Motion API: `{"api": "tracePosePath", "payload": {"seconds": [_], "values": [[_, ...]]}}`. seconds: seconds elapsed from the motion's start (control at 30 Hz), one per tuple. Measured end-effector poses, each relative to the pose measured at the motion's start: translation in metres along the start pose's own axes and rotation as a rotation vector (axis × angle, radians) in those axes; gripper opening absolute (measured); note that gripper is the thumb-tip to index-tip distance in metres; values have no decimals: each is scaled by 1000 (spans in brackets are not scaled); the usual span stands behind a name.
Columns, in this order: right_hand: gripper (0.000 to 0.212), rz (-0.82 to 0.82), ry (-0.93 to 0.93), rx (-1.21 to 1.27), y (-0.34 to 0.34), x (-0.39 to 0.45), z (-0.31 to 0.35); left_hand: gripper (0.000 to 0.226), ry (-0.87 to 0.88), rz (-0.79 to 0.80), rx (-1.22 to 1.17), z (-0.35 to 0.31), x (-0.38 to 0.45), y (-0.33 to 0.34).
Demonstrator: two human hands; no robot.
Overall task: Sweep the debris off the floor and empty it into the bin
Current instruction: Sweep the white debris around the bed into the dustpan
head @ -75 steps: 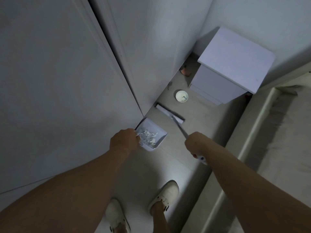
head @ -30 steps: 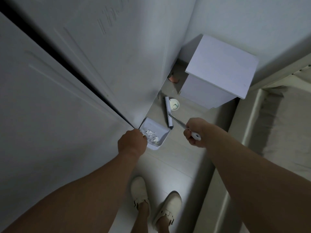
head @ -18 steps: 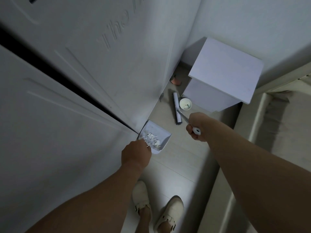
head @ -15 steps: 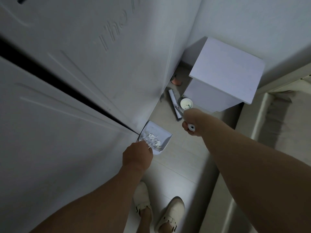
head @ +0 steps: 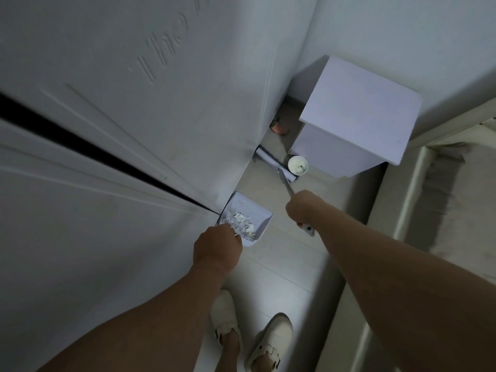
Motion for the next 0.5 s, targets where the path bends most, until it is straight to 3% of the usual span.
{"api": "tracePosePath", "payload": {"seconds": [0.33,0.5], "values": [[26,-7,-64,-25,23,9,21,29,8,-36,19,4,6,-6],[9,-16,39,-147,38,-6,-8,29,3,-28,-16,12,9,-7]]}}
Point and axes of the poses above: each hand's wrist, its own x-axis towards the middle knuckle, its own y-axis out of the palm, z = x × y, the point moved 10 cm from there along x, towards the middle knuckle, and after that the axes turned 5 degrees about -x, right-handed, at the moved point
